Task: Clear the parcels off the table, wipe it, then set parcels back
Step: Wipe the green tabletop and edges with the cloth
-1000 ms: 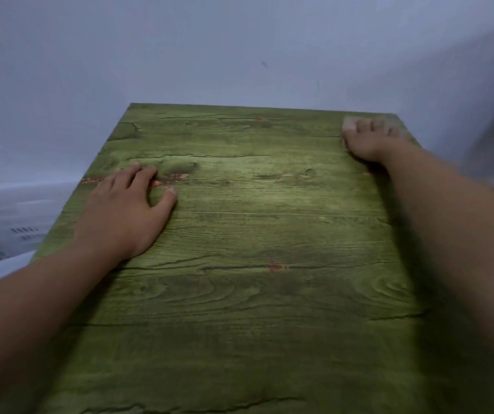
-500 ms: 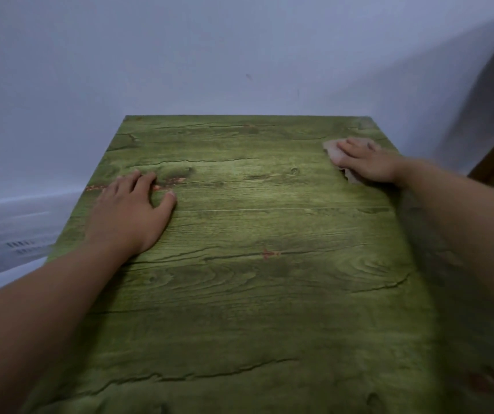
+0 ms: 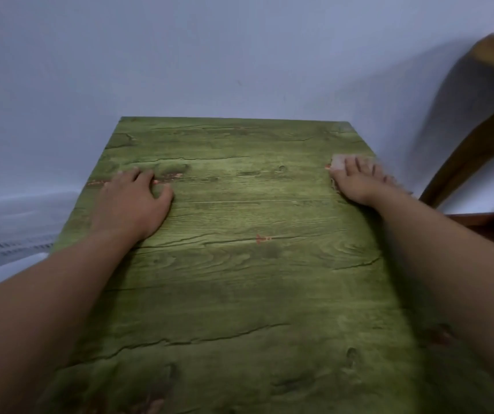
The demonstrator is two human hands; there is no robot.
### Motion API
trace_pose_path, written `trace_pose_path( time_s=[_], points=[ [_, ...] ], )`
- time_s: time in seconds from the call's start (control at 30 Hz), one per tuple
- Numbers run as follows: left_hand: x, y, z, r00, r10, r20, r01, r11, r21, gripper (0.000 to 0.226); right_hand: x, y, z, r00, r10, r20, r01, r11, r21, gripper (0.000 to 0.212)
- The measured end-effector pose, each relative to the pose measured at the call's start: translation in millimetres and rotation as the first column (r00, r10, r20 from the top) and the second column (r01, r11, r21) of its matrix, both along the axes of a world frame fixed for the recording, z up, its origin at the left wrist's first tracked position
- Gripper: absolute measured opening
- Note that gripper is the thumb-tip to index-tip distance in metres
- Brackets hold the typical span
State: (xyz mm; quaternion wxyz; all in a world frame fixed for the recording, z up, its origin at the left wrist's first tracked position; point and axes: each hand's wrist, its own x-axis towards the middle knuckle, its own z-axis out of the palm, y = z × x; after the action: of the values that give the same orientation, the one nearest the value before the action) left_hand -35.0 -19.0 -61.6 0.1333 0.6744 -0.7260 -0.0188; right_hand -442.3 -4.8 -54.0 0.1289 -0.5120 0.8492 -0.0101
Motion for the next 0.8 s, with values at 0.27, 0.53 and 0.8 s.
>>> trace_pose_path(
  time_s=[0.27,0.53,0.8],
  points=[
    [-9,26,13,0.998,-0.040,-0.040,0.028,0.962,-0.273,0.042,47,33,0,0.933,0.360,0.017,-0.360,0.932,0.037,0.067],
    [-9,36,17,0.997,-0.066,0.039,0.073,0.968,-0.241,0.048,-18,86,-4,1.000,0.021,0.013,-0.021,1.000,0.003,0.070],
    [-8,48,29,0.994,-0.095,0.052,0.098,0.994,-0.045,0.040,29,100,1,0.998,0.046,0.048,-0.048,0.998,0.037,0.067]
  ],
)
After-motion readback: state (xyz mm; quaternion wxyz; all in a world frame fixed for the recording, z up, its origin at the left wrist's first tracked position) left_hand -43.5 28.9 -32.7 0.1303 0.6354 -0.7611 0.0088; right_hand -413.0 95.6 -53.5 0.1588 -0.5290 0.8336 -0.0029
